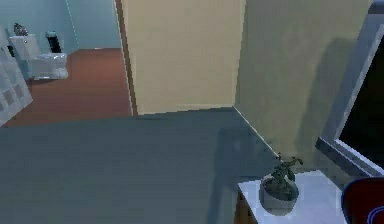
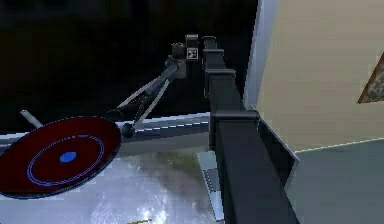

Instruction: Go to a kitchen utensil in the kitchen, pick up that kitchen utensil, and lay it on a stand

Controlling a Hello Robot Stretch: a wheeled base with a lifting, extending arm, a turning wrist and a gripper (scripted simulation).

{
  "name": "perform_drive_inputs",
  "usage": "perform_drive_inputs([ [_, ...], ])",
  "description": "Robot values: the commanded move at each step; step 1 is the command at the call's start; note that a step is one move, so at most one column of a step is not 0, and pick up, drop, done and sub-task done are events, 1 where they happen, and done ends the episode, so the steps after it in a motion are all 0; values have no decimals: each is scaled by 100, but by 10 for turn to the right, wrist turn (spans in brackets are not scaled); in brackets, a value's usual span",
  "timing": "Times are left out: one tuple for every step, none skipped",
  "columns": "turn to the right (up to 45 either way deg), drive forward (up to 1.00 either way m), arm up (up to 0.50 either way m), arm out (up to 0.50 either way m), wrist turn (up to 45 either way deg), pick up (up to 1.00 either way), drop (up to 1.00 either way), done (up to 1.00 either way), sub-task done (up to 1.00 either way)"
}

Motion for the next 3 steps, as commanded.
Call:
perform_drive_inputs([
  [0,0,0,0,0,0,100,0,0],
  [0,0,0,-10,0,0,0,0,0],
  [0,0,0,0,0,0,0,100,0],
])
